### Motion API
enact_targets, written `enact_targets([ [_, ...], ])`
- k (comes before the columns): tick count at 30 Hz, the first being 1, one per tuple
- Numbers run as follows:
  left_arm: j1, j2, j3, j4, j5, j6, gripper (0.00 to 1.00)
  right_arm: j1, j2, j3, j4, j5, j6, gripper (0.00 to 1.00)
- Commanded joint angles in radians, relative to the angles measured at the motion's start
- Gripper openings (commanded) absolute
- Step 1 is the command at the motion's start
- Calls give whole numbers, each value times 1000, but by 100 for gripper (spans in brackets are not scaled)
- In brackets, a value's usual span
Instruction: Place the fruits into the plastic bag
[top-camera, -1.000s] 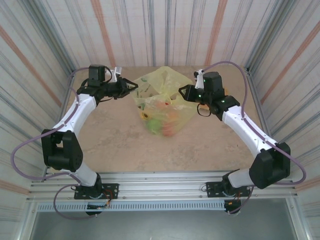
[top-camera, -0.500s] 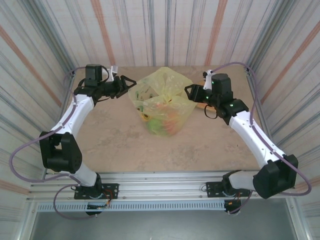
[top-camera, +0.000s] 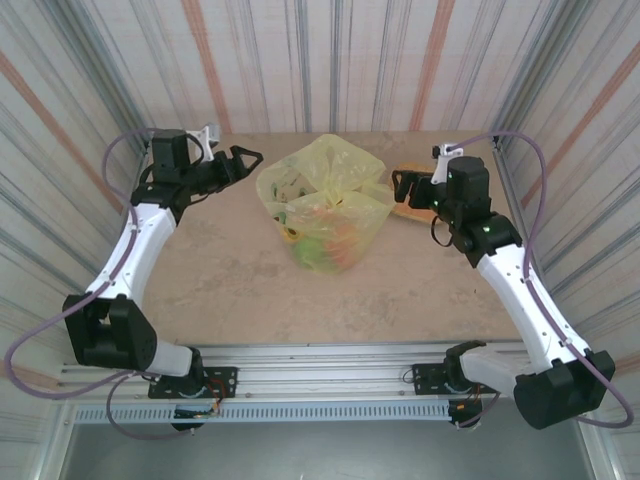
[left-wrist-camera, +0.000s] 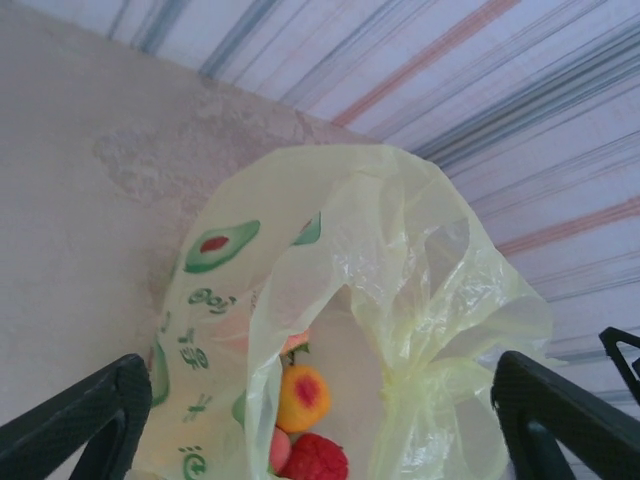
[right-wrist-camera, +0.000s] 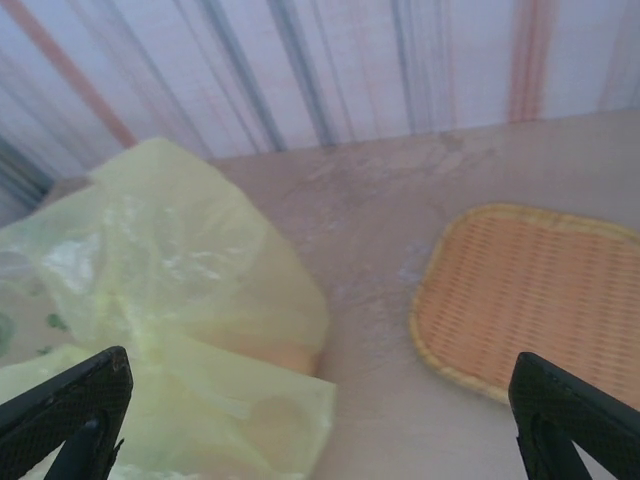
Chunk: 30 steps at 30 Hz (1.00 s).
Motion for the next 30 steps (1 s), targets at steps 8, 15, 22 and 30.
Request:
enact_targets([
  [8, 6, -147, -116, 100, -353, 164, 99, -71, -89, -224, 70, 247, -68, 99],
  [15, -28, -165, -191, 124, -647, 204, 99, -120, -71, -371, 197, 317, -33, 99],
  [22, -46, -124, -278, 148, -822, 193, 99, -156, 36, -421, 292, 349, -34, 99],
  [30, -121, -198, -625, 522, -1151, 422, 99, -172, 141, -518, 490, 391, -62, 99],
])
